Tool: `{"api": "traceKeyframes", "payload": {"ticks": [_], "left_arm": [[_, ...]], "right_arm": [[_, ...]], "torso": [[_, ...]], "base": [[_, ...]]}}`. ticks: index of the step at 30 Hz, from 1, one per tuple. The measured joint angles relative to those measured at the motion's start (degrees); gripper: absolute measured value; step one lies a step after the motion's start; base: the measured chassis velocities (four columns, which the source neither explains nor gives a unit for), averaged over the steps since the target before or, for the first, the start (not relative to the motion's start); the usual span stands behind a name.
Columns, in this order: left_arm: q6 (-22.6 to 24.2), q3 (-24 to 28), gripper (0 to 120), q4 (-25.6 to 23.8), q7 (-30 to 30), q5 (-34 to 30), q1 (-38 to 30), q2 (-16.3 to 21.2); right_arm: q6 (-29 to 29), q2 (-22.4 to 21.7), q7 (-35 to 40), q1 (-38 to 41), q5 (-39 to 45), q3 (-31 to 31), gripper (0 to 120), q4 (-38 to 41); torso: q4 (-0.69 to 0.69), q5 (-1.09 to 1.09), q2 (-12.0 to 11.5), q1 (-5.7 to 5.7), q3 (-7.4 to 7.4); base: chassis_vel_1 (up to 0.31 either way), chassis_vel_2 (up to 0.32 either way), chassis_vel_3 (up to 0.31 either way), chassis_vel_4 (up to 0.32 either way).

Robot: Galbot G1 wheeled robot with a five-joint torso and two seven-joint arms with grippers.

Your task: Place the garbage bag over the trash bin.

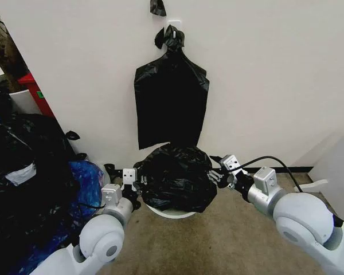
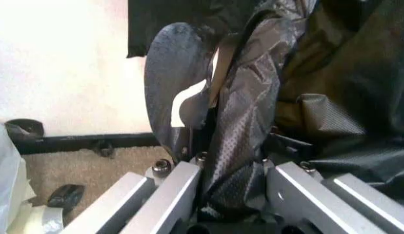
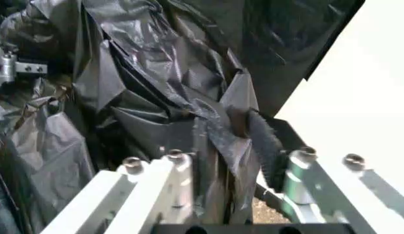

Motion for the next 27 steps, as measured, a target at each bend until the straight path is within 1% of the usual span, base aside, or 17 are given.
{"api": "traceKeyframes", "payload": {"ticks": [2,3,6,7,11,16,17,18,21,23,25,27], "left_arm": [[0.11,0.03,0,0.00,0.02,-0.13,0.02,0.04],[0.11,0.03,0,0.00,0.02,-0.13,0.02,0.04],[0.57,0.08,0,-0.01,0.09,-0.34,-0.08,0.23],[0.69,0.09,0,0.12,0.21,-0.35,-0.14,0.28],[0.99,0.10,0,0.56,0.71,0.01,-0.08,0.38],[1.06,0.49,0,1.30,3.60,3.61,1.03,0.60],[0.84,0.51,0,1.40,5.04,5.24,1.52,0.80],[0.84,0.51,0,1.40,5.04,5.24,1.52,0.80],[-0.17,0.34,0,1.39,8.35,8.00,2.59,1.29],[-0.55,0.30,0,-0.24,10.86,8.23,3.16,1.83],[-0.60,0.30,0,-0.59,11.25,8.22,3.18,1.93],[-0.92,0.22,0,-1.70,12.88,8.25,3.28,2.46]], "right_arm": [[0.16,0.06,0.00,-0.08,0.00,0.00,15,0.00],[0.16,0.06,0.00,-0.08,0.00,0.00,15,0.00],[0.58,0.07,0.03,-0.06,-0.03,0.08,2,0.20],[0.70,-0.02,0.03,-0.02,-0.03,0.17,0,0.69],[0.93,-0.45,0.00,0.12,0.02,0.35,0,1.71],[1.01,-0.65,0.21,0.95,2.01,1.09,0,2.04],[1.01,-0.63,0.37,1.36,2.69,1.38,0,1.59],[1.01,-0.63,0.37,1.36,2.69,1.38,0,1.59],[0.98,-0.56,0.30,2.20,3.99,1.59,0,-0.21],[1.44,-0.55,-1.16,3.24,5.34,1.48,0,-3.39],[1.69,-0.63,-1.91,3.42,5.36,1.48,0,-4.19],[2.39,-1.04,-5.20,4.42,4.75,1.22,0,-7.15]], "torso": [[0.00,0.00,0.00,0.00,0.00],[0.00,0.00,0.00,0.00,0.00],[0.00,0.00,0.00,0.00,0.00],[0.00,0.00,0.00,0.00,0.00],[0.00,0.00,0.00,0.00,0.00],[0.00,0.00,0.00,0.00,0.00],[0.00,-0.01,0.00,0.00,0.00],[0.00,-0.01,0.00,0.00,0.00],[0.00,0.00,0.00,0.00,0.00],[0.02,0.00,0.00,0.00,0.00],[0.01,0.00,0.00,0.00,0.00],[-0.02,0.01,0.00,0.00,0.00]], "base": [[0.000,0.000,0.000,0.000],[0.000,0.000,0.000,0.000],[0.000,0.000,0.000,0.000],[0.000,0.000,0.000,0.000],[0.000,0.000,0.000,0.000],[0.000,0.000,0.000,0.000],[0.000,0.000,0.000,0.000],[0.000,0.000,0.000,0.000],[0.000,0.000,0.000,0.000],[0.000,0.000,0.000,0.000],[0.000,0.000,0.000,0.000],[0.000,0.000,0.000,0.000]]}}
